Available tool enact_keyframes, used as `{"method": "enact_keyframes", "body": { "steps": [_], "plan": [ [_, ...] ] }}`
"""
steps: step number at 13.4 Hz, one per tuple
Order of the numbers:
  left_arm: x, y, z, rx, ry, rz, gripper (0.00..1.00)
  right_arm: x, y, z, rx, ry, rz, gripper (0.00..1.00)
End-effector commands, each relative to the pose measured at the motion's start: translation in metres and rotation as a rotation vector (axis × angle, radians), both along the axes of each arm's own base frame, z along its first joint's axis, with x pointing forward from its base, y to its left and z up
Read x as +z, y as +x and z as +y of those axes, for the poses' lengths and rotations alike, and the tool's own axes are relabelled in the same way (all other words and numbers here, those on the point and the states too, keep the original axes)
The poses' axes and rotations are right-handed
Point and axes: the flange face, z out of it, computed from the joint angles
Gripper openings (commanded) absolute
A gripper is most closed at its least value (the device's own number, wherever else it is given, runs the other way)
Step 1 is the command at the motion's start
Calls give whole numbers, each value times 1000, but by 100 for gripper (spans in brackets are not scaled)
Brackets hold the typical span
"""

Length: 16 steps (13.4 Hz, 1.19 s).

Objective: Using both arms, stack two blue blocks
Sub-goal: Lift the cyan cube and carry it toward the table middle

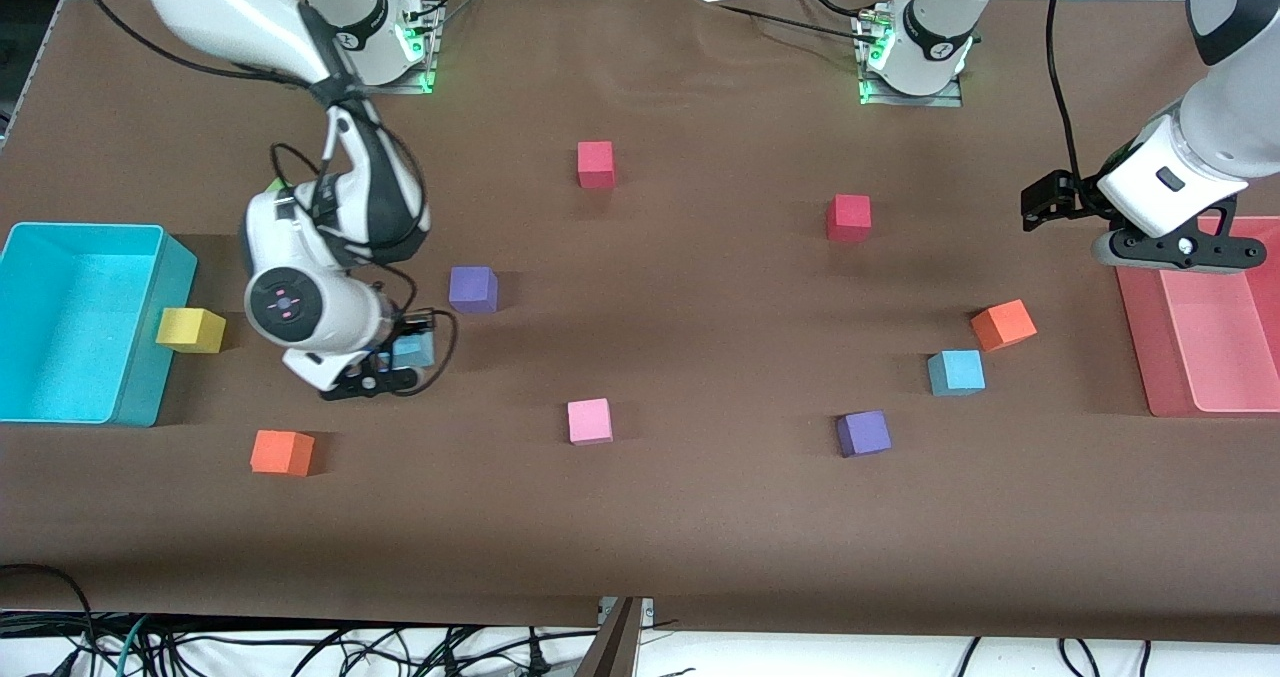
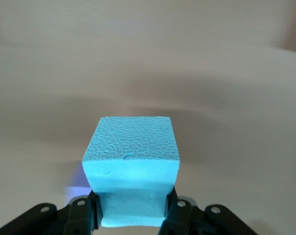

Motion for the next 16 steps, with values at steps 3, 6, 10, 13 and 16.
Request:
{"method": "enact_keyframes", "body": {
  "steps": [3,6,10,13,16],
  "plan": [
    [4,2,2,-3,-7,7,100,-8,-20,135,-146,-31,-8,0],
    [4,2,2,-2,-8,5,100,-18,-41,205,-213,7,-9,0],
    [3,2,3,0,-7,7,100,-27,-64,251,-248,95,29,0],
    [2,2,4,1,-7,8,100,-64,-80,278,-264,115,14,0],
    [2,2,4,1,-7,8,100,-79,-90,290,-271,116,17,0]
  ]
}}
